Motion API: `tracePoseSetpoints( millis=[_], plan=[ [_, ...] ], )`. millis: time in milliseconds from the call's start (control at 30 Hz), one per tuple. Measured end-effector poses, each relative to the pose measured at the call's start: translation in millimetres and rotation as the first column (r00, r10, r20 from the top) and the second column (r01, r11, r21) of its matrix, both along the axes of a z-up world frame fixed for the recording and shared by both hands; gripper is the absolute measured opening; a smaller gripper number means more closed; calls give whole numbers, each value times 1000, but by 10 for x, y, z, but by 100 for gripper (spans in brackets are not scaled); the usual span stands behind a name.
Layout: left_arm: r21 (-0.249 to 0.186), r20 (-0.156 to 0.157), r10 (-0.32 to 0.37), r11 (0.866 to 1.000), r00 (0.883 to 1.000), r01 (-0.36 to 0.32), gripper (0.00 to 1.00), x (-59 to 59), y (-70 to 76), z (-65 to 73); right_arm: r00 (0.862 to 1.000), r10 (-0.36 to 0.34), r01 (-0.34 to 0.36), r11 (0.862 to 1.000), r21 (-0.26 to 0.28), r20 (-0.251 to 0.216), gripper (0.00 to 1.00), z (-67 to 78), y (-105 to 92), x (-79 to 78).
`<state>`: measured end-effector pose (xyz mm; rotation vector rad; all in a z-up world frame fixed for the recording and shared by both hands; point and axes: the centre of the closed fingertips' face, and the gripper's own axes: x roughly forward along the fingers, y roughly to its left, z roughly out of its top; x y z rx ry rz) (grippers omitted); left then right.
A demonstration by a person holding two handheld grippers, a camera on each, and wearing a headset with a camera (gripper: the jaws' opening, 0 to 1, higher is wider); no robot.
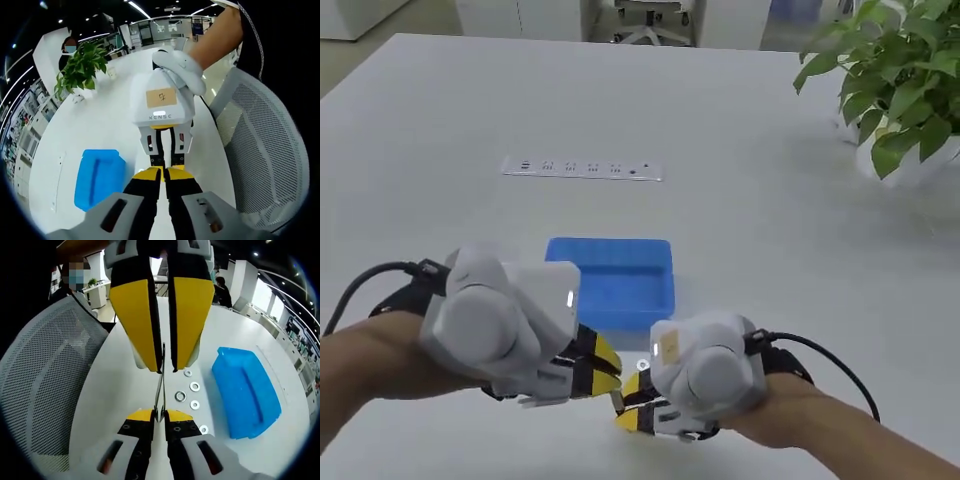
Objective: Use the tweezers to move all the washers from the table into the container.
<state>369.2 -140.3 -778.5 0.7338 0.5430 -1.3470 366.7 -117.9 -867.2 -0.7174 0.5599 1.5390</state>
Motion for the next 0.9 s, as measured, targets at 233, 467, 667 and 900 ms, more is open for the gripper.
tracePoseSetpoints(
  millis=[233,467,667,900],
  plan=[
    [-1,-17,-7,1000,1000,7,8,-13,-2,-59,1000,-2,2,1000,-1,2,10,1,-25,-4],
    [-22,-19,-11,1000,1000,10,7,-17,-29,-74,1000,-3,3,1000,-2,-1,10,-3,-48,0],
    [-31,-23,-21,999,1000,20,6,-26,-55,-85,1000,-4,4,1000,-1,-2,10,-5,-38,-1],
    [-44,-18,-28,999,999,28,6,-32,-59,-79,1000,-6,6,1000,2,-5,11,-4,-42,-2]
  ],
)
